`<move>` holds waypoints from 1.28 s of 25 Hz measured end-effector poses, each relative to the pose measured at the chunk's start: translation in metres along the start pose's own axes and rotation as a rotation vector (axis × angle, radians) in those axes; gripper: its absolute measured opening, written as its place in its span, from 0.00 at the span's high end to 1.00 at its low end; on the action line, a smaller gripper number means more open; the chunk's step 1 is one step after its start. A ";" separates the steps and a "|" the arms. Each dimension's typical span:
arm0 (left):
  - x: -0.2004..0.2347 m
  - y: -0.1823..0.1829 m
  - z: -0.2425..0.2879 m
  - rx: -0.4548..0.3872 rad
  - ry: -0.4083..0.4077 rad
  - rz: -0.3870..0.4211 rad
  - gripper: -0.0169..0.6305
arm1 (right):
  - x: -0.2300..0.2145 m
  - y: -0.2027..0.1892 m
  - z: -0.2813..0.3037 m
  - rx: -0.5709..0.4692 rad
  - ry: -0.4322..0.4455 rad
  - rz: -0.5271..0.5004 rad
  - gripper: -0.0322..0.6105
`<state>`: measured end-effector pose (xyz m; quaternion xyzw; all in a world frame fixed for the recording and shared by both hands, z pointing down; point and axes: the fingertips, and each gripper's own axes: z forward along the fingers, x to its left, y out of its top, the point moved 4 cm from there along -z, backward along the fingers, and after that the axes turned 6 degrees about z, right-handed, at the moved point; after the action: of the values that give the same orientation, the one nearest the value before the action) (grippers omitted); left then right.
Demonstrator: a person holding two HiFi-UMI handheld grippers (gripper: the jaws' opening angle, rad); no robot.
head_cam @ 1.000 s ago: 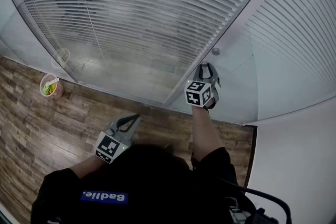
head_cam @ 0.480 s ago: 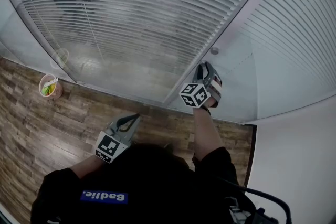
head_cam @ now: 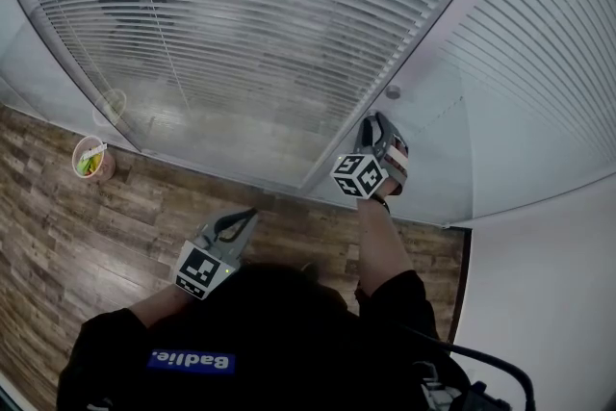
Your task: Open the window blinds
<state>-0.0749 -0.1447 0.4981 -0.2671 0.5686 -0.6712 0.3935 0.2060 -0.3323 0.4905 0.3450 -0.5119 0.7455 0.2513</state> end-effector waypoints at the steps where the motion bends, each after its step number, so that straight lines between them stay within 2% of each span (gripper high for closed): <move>1: 0.000 0.000 0.000 0.002 0.000 0.001 0.97 | -0.003 -0.001 -0.001 -0.004 0.028 0.094 0.74; 3: 0.000 -0.002 0.001 0.005 0.000 0.001 0.97 | -0.005 -0.005 -0.001 -0.006 0.084 0.296 0.67; 5: -0.001 -0.004 0.000 0.006 -0.001 -0.001 0.97 | -0.006 -0.007 -0.002 -0.022 0.138 0.482 0.63; 10: 0.000 -0.005 0.000 0.008 0.002 0.000 0.97 | -0.011 -0.010 0.003 -0.063 0.237 0.926 0.63; 12: 0.000 -0.009 0.001 0.010 0.006 0.003 0.97 | -0.011 -0.015 0.005 -0.065 0.237 1.043 0.65; 13: 0.001 -0.009 0.000 0.011 0.007 0.002 0.97 | -0.013 -0.015 0.005 -0.066 0.227 1.072 0.69; 16: 0.002 -0.006 -0.003 0.013 0.010 -0.002 0.97 | -0.018 -0.013 0.003 -0.057 0.197 1.082 0.75; 21: 0.004 -0.007 -0.006 0.013 0.015 -0.006 0.97 | -0.016 -0.010 0.003 -0.016 0.165 0.979 0.75; 32: 0.002 -0.007 -0.003 0.011 -0.001 -0.006 0.97 | -0.009 -0.001 0.003 0.033 0.114 0.617 0.75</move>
<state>-0.0802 -0.1444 0.5038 -0.2667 0.5638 -0.6755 0.3934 0.2135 -0.3347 0.4845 0.1350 -0.5652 0.8130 0.0359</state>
